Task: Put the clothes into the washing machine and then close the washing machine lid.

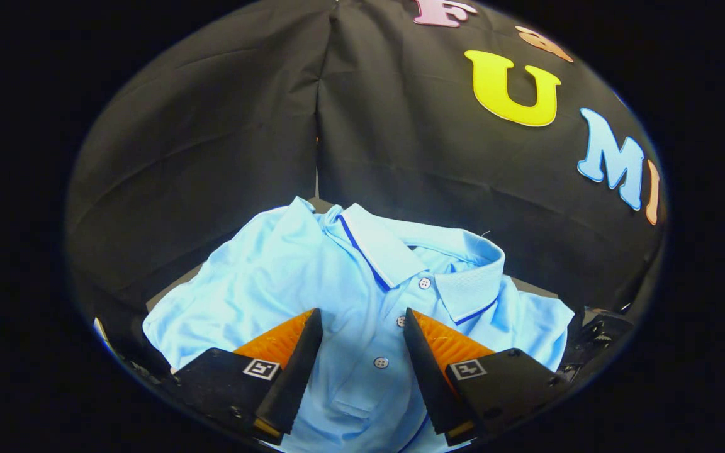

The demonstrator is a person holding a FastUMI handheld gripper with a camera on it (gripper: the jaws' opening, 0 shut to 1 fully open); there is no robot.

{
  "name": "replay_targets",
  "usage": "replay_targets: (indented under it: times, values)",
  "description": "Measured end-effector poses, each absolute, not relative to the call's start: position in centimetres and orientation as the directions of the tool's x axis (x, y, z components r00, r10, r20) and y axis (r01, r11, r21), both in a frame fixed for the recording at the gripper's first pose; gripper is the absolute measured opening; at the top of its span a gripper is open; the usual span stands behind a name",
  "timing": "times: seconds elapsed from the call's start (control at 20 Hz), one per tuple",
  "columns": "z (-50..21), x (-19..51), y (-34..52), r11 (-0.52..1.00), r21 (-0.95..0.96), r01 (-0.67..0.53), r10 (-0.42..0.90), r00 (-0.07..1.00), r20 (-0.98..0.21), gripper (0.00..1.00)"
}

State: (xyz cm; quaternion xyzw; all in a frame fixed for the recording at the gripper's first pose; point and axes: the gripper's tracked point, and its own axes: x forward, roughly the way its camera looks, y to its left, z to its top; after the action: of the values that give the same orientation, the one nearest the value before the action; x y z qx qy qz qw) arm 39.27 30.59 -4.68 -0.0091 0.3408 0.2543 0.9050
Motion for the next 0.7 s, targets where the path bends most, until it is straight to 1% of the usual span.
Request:
replay_targets:
  times: [0.05, 0.15, 0.2, 0.25, 0.7]
  values:
    - [-4.70, 39.18, 30.74, 0.873, 0.170, -0.457, 0.456, 0.642, -0.616, 0.29]
    - [-4.60, 39.39, 31.03, 0.862, 0.139, -0.488, 0.465, 0.651, -0.600, 0.29]
    - [-4.36, 39.42, 30.93, 0.864, 0.136, -0.485, 0.464, 0.663, -0.587, 0.29]
    - [-4.82, 39.34, 30.93, 0.864, 0.140, -0.483, 0.464, 0.658, -0.594, 0.07]
    - [-3.82, 39.04, 30.55, 0.852, 0.261, -0.454, 0.514, 0.631, -0.581, 0.06]
